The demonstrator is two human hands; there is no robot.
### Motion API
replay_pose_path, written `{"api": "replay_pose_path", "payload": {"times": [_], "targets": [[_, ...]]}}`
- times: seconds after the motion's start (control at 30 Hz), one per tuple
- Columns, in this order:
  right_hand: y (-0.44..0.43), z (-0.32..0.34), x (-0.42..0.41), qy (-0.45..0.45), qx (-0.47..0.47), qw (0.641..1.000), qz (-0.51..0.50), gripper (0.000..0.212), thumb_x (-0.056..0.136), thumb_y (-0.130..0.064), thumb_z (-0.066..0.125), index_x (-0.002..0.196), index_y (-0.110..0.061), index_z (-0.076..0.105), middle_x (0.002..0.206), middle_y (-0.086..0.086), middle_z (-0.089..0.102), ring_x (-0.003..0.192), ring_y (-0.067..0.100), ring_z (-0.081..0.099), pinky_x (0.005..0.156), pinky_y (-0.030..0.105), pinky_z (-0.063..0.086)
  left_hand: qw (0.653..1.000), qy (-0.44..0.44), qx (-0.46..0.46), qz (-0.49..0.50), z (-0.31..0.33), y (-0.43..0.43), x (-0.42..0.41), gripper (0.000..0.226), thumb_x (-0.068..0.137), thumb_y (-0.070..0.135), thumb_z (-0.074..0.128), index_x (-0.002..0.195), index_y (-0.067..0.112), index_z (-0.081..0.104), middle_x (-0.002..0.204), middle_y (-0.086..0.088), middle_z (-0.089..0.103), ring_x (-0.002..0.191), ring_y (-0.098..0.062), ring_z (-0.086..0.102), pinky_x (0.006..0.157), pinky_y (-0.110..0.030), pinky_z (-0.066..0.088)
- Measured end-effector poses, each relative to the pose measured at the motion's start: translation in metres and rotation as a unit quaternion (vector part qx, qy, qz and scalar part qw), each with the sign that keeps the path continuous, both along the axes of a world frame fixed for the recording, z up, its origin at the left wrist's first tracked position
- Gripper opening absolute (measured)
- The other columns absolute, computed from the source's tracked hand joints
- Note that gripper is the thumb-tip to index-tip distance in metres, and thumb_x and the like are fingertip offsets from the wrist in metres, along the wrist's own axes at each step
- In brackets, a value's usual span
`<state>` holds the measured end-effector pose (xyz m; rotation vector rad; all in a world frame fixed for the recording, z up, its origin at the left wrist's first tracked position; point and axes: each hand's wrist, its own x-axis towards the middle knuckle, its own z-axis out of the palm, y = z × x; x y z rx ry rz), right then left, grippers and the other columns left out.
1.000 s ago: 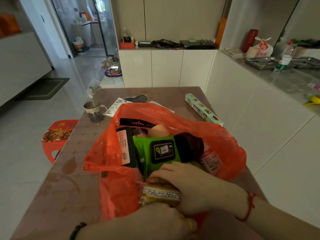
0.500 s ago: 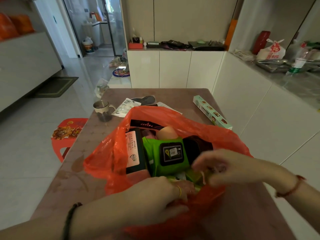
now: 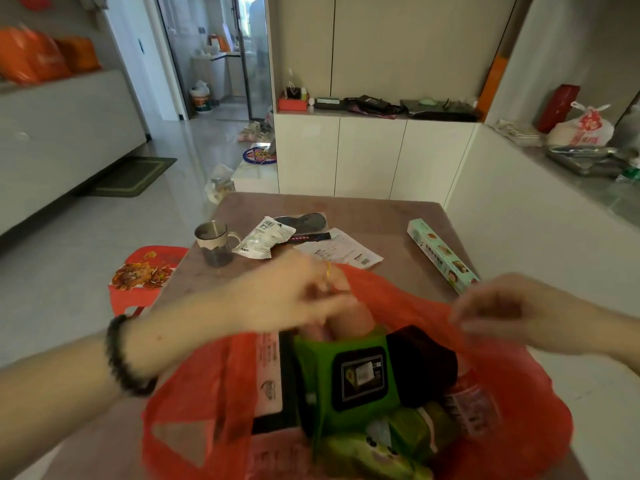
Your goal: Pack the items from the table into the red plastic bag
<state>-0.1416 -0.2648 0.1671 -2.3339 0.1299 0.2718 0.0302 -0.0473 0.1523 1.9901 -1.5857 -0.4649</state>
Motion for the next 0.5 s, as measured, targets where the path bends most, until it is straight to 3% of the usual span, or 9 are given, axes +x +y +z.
{"api": "replay_pose_path", "payload": {"times": [0.07, 0.13, 0.23, 0.33, 0.43, 0.5], "targets": [[-0.022, 0.002, 0.041, -0.078, 0.017, 0.993, -0.085, 0.009, 0.08, -0.015, 0.067, 0.078, -0.023, 0.071, 0.07, 0.0, 0.074, 0.064, 0.008, 0.069, 0.063, 0.011, 0.053, 0.997, -0.007, -0.019, 0.076, 0.004, -0.021, 0.045, 0.02, 0.088, 0.028, 0.058, 0.087, 0.012, 0.068, 0.065, -0.002, 0.07, 0.06, -0.012, 0.067, 0.066, -0.02, 0.053], [-0.049, -0.006, 0.102, -0.113, -0.017, 0.983, -0.147, 0.009, 0.083, -0.013, 0.066, 0.091, -0.016, 0.067, 0.083, 0.004, 0.074, 0.077, 0.017, 0.071, 0.067, 0.017, 0.054, 0.989, -0.014, 0.001, 0.146, -0.01, -0.042, 0.094, 0.02, 0.089, 0.031, 0.056, 0.089, 0.014, 0.067, 0.079, -0.008, 0.074, 0.07, -0.016, 0.067, 0.076, -0.027, 0.054], [-0.084, -0.048, 0.19, -0.042, -0.069, 0.981, -0.174, 0.034, 0.081, -0.03, 0.068, 0.112, -0.019, 0.059, 0.106, 0.002, 0.066, 0.097, 0.02, 0.063, 0.074, 0.024, 0.049, 0.969, -0.01, 0.05, 0.24, -0.048, -0.07, 0.156, 0.027, 0.09, 0.035, 0.053, 0.098, 0.013, 0.067, 0.094, -0.008, 0.072, 0.084, -0.019, 0.065, 0.085, -0.033, 0.052], [-0.111, -0.106, 0.263, 0.066, -0.127, 0.975, -0.169, 0.071, 0.078, -0.039, 0.07, 0.136, -0.011, 0.039, 0.137, 0.01, 0.048, 0.121, 0.022, 0.049, 0.096, 0.031, 0.042, 0.949, 0.036, 0.103, 0.296, -0.097, -0.097, 0.196, 0.038, 0.092, 0.036, 0.048, 0.11, 0.007, 0.065, 0.097, -0.01, 0.066, 0.077, -0.016, 0.056, 0.069, -0.026, 0.043], [-0.128, -0.169, 0.316, 0.118, -0.132, 0.964, -0.196, 0.094, 0.075, -0.043, 0.072, 0.145, -0.005, 0.021, 0.152, 0.012, 0.028, 0.137, 0.026, 0.033, 0.108, 0.033, 0.032, 0.928, 0.101, 0.116, 0.34, -0.15, -0.123, 0.226, 0.045, 0.092, 0.04, 0.048, 0.119, 0.006, 0.057, 0.118, -0.012, 0.063, 0.099, -0.022, 0.058, 0.076, -0.024, 0.04], [-0.131, -0.201, 0.332, 0.123, -0.113, 0.954, -0.25, 0.098, 0.074, -0.041, 0.074, 0.146, -0.005, 0.018, 0.152, 0.012, 0.026, 0.137, 0.027, 0.032, 0.108, 0.036, 0.033, 0.913, 0.132, 0.104, 0.371, -0.175, -0.132, 0.239, 0.05, 0.091, 0.039, 0.051, 0.128, 0.006, 0.048, 0.127, -0.01, 0.057, 0.113, -0.024, 0.055, 0.084, -0.026, 0.04]]}}
